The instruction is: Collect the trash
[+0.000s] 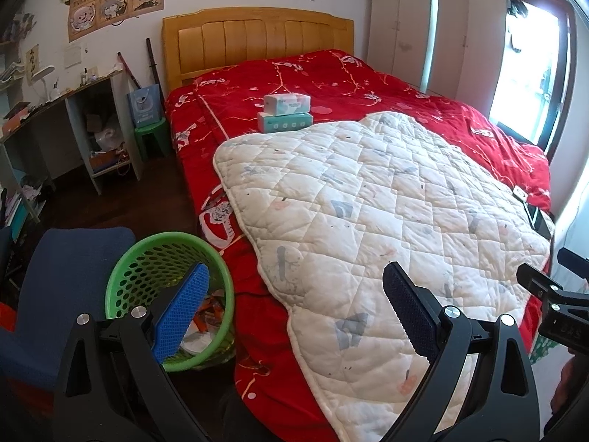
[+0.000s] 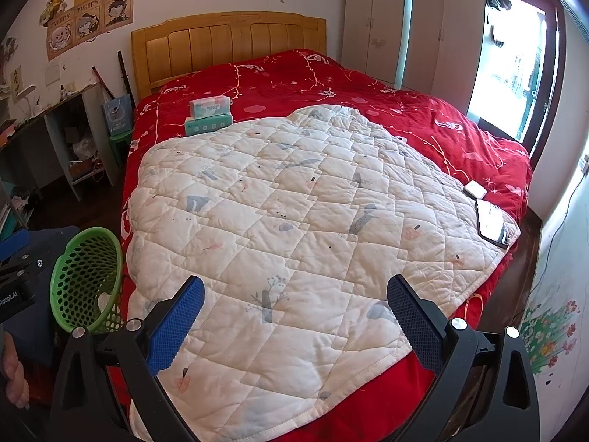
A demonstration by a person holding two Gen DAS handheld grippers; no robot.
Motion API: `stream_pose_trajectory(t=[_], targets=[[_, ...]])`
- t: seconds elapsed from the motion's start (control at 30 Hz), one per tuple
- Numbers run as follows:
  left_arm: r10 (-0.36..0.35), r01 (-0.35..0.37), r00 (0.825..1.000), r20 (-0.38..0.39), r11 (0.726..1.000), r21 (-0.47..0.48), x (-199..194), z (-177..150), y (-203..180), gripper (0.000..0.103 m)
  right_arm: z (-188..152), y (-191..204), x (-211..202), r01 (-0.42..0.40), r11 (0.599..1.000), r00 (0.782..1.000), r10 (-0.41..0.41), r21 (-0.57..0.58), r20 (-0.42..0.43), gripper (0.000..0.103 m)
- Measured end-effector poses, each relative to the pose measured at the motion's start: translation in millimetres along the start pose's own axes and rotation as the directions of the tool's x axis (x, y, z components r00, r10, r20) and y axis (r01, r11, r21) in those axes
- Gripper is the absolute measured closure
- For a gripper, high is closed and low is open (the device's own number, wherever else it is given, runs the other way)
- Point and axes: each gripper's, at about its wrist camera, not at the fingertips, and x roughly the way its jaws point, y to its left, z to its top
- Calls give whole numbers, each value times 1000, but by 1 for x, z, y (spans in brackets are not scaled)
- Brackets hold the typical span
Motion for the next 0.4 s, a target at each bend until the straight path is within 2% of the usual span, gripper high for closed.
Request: stream_pose_trajectory(t=[0.4], targets=[[-7, 7, 1000, -11, 1000, 2, 2, -1, -4, 9, -3, -5, 5, 3, 1000, 1000, -3, 6, -4, 7]])
